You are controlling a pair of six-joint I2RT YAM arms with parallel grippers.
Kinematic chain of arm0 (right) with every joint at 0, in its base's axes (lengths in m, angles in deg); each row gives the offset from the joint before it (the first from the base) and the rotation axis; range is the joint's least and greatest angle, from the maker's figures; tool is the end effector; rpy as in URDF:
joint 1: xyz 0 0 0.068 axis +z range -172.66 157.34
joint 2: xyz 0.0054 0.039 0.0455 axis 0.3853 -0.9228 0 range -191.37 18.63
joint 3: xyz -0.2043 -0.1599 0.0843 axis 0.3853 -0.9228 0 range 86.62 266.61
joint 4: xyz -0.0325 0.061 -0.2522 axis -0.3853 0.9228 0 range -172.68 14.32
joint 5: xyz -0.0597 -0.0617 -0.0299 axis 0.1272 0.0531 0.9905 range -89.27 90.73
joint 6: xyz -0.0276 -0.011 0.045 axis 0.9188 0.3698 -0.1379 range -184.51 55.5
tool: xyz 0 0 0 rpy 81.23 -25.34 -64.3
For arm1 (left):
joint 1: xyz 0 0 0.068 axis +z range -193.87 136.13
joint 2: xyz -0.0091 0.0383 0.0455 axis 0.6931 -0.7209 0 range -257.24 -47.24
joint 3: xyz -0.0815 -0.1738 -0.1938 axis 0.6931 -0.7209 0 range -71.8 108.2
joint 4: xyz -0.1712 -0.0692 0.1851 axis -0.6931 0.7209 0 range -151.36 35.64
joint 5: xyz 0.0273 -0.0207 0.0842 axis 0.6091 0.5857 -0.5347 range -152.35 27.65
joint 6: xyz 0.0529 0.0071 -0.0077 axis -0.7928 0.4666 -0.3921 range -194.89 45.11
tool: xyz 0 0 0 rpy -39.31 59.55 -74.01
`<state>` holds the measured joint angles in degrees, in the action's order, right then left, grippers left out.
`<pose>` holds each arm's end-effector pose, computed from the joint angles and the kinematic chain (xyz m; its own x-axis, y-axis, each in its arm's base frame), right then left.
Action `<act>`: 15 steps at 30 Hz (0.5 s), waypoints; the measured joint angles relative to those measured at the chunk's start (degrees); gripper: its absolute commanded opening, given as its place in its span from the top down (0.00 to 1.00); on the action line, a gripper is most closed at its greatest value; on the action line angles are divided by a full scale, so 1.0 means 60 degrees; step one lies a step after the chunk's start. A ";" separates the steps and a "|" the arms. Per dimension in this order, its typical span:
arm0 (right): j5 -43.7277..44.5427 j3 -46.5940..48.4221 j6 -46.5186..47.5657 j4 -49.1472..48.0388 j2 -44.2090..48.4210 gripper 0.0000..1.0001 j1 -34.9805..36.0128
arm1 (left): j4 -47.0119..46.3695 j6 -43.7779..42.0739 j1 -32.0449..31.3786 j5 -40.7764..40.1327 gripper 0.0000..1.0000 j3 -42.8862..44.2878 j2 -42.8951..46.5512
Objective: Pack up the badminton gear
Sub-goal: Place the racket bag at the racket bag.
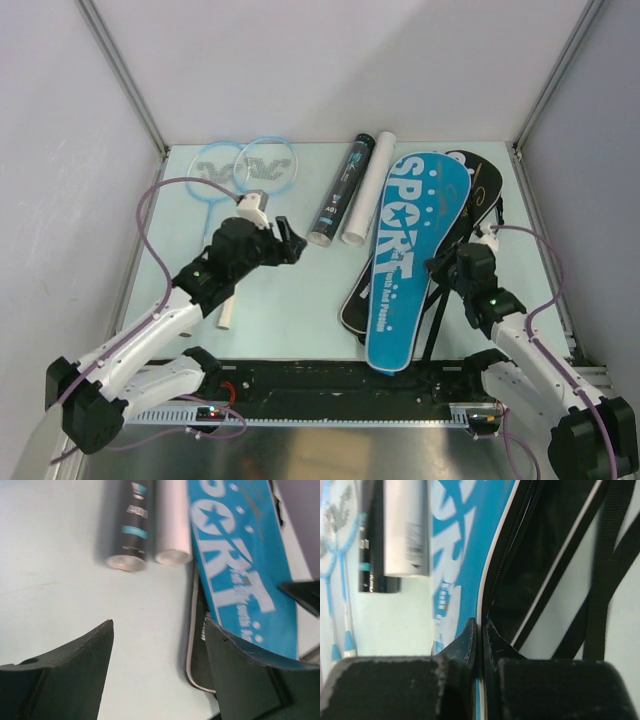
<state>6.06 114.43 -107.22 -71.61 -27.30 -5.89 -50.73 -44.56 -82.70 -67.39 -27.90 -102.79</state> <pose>0.1767 0.0498 0.2307 -0.4852 0.5592 -0.6722 0.1628 0.8131 0.5590 0.1765 -0.1380 0.2989 -0.5384 -0.2124 -0.8155 0.3354 0.8338 -0.4385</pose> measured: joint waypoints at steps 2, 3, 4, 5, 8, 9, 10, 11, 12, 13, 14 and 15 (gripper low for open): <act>0.0248 -0.0492 -0.0284 -0.0131 -0.0036 0.90 0.0244 | 0.0459 -0.0222 0.0794 0.0124 0.23 -0.0011 0.0098; 0.0331 -0.0641 -0.0430 -0.0280 -0.0044 0.89 0.0379 | 0.0725 -0.0430 0.1078 0.0055 0.23 0.0029 0.0102; 0.0357 -0.0667 -0.0484 -0.0357 -0.0047 0.89 0.0488 | 0.1093 -0.0692 0.1297 -0.0113 0.23 0.0131 0.0069; 0.0386 -0.0718 -0.0576 -0.0550 -0.0047 0.89 0.0594 | 0.1392 -0.0980 0.1435 -0.0357 0.23 0.0229 0.0015; 0.0441 -0.1024 -0.0900 -0.1235 -0.0062 0.89 0.0831 | 0.2248 -0.1763 0.1770 -0.1220 0.23 0.0648 -0.0404; 0.0452 -0.1147 -0.0984 -0.1421 -0.0073 0.89 0.0892 | 0.2448 -0.1942 0.1916 -0.1421 0.23 0.0776 -0.0637; 0.0470 -0.1300 -0.1111 -0.1639 -0.0124 0.89 0.0965 | 0.2565 -0.2076 0.2058 -0.1541 0.23 0.0841 -0.0827; 0.0474 -0.1421 -0.1188 -0.1810 -0.0211 0.89 0.1027 | 0.2703 -0.2167 0.2266 -0.1636 0.24 0.0896 -0.1078; 0.0470 -0.1501 -0.1279 -0.1978 -0.0331 0.85 0.1067 | 0.2852 -0.2251 0.2510 -0.1654 0.25 0.0918 -0.1366; 0.0444 -0.1541 -0.1333 -0.2116 -0.0463 0.82 0.1089 | 0.2962 -0.2313 0.2696 -0.1647 0.26 0.0933 -0.1599; 0.0397 -0.1541 -0.1377 -0.2197 -0.0565 0.75 0.1104 | 0.3107 -0.2324 0.2929 -0.1625 0.27 0.0958 -0.1923; 0.0295 -0.1541 -0.1381 -0.2324 -0.0674 0.70 0.1111 | 0.3235 -0.2331 0.3151 -0.1603 0.27 0.0991 -0.2251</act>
<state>7.83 105.18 -115.51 -85.55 -31.35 0.78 -31.32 -58.55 -63.80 -77.01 -21.95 -116.30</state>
